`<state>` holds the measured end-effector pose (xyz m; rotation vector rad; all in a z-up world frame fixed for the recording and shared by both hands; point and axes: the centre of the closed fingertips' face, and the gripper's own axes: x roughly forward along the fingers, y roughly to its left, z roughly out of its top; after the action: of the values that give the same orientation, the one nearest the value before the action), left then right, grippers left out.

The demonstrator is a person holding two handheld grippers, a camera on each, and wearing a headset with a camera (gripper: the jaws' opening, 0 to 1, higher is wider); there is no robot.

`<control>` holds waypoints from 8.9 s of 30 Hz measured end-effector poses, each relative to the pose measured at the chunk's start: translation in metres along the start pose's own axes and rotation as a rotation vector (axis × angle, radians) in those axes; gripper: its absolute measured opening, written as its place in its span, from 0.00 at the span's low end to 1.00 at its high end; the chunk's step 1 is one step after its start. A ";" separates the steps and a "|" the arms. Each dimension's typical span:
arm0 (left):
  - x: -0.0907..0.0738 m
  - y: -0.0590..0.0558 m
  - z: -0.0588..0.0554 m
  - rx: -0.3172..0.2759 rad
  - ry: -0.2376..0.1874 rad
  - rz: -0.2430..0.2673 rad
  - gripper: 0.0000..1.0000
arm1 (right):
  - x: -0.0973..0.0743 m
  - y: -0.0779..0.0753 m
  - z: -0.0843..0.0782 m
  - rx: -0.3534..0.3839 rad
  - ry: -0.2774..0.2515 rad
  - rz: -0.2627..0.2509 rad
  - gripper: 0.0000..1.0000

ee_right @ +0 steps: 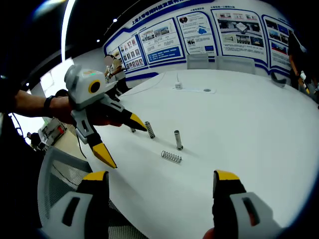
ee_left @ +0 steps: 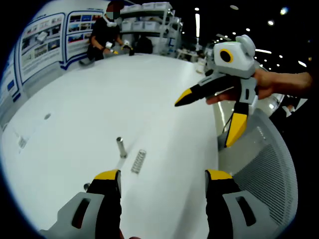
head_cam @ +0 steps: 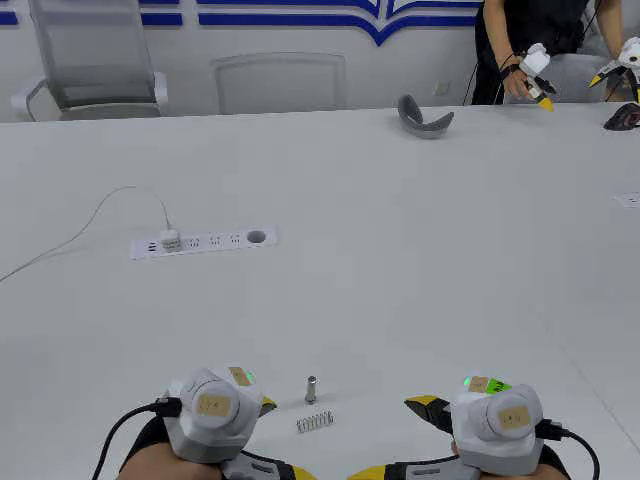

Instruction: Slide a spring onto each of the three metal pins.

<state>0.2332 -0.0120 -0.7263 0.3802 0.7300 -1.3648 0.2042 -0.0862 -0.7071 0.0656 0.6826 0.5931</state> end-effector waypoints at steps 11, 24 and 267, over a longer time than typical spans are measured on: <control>0.021 0.009 -0.005 0.007 0.044 -0.013 0.65 | -0.002 -0.001 -0.001 0.021 -0.004 0.000 0.87; 0.057 0.033 -0.019 -0.055 0.096 0.037 0.42 | -0.002 -0.001 -0.009 0.056 -0.003 0.002 0.86; -0.073 -0.007 0.013 -0.035 -0.193 0.064 0.47 | 0.009 0.041 0.063 -0.514 0.318 0.391 0.13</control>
<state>0.2267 0.0327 -0.6675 0.2376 0.5767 -1.3064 0.2275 -0.0385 -0.6531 -0.3899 0.8109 1.1565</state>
